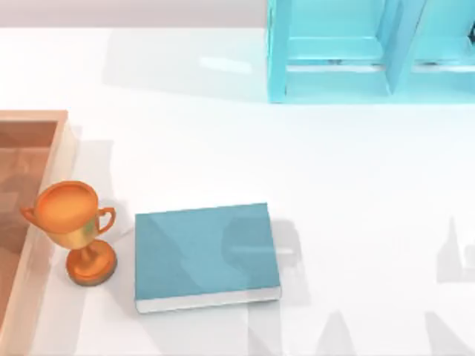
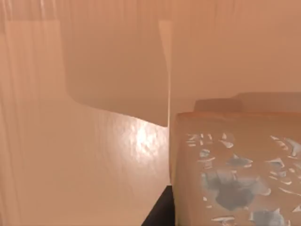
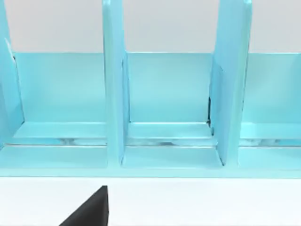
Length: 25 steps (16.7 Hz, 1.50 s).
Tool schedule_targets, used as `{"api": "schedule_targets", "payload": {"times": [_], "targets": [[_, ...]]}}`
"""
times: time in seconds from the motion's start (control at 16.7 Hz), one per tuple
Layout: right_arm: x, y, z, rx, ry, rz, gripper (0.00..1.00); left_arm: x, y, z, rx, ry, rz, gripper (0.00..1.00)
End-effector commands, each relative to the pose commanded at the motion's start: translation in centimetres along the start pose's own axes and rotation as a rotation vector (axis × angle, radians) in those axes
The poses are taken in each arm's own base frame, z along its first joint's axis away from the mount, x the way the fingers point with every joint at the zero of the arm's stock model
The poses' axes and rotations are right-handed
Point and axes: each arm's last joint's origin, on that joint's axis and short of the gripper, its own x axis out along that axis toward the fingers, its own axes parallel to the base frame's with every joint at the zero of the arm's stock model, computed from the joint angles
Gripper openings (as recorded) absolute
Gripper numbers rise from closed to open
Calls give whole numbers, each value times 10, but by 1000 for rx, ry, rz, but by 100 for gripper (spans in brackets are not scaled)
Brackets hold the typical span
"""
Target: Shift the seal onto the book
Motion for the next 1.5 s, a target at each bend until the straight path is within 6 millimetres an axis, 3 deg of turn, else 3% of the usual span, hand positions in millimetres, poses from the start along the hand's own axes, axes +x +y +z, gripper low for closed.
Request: {"api": "schedule_targets", "payload": {"times": [0.18,0.36,0.72,0.84,1.2,1.5], "targets": [[0,0,0,0,0,0,100,-32,-24,10,-8,-17,5,0],[0,0,0,0,0,0,100,-72,-62,15,-10,-23,3,0],[0,0,0,0,0,0,100,-131,-134,2,3,3,-4,0],[0,0,0,0,0,0,100,-138,-143,-2,5,8,-4,0],[0,0,0,0,0,0,100,-137,-145,0,-2,1,-1,0],[0,0,0,0,0,0,100,-130,-187,9,-56,-98,20,0]]}}
